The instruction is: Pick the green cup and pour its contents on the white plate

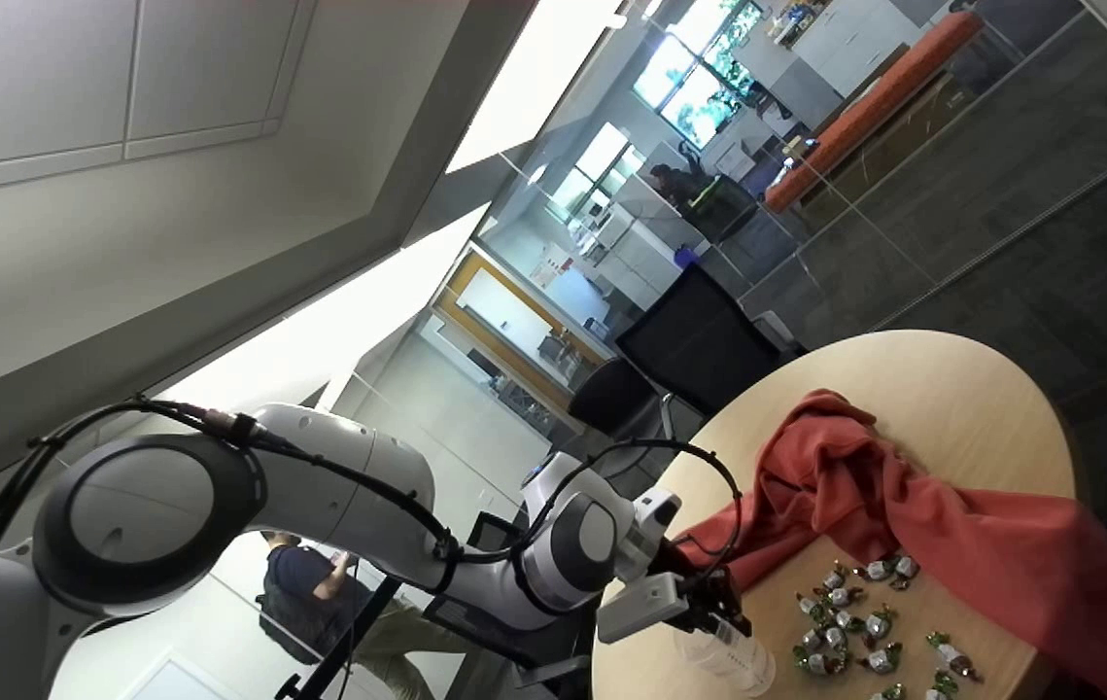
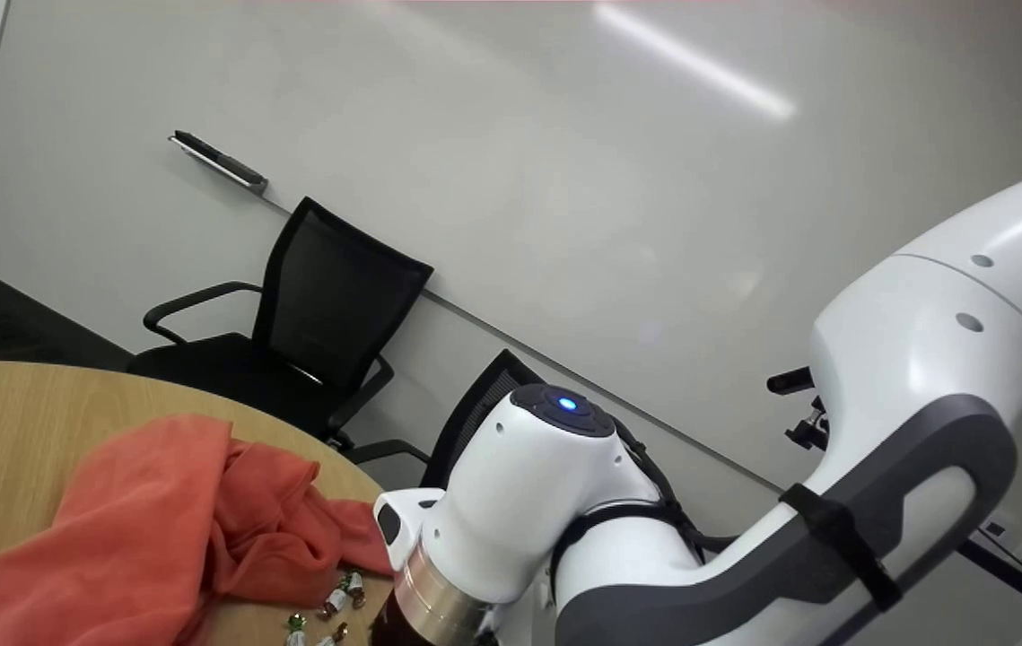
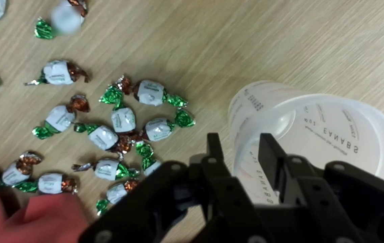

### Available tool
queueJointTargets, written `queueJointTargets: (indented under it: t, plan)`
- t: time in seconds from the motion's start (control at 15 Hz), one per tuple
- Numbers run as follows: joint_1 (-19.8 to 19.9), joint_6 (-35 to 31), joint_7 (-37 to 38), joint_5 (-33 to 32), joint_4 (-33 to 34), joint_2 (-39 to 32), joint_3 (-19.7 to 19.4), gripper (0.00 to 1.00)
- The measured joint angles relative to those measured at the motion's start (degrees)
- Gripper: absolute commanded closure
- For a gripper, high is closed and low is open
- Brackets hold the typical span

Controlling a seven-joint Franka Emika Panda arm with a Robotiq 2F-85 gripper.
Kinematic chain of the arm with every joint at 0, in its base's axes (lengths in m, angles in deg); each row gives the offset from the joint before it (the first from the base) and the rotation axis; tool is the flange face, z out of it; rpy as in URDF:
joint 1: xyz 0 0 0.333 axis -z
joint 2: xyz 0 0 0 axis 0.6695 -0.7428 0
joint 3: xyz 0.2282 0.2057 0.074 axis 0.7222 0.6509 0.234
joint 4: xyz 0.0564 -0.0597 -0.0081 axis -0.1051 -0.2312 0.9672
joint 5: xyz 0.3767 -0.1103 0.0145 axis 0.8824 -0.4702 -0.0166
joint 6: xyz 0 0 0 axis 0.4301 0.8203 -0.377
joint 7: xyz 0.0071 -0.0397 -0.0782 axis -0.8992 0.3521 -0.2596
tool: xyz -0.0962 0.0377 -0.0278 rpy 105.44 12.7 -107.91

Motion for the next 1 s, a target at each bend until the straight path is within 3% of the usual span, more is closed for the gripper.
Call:
queueJointTargets:
  t: [0.27,0.33,1.0]
  plan:
    - [-1.1,1.3,0.0,0.6,-1.1,2.2,-0.2,0.03]
    - [-1.1,1.3,0.0,1.0,-2.1,3.7,0.1,0.0]
    - [-0.5,1.7,-0.2,3.6,-14.1,17.6,2.5,0.0]
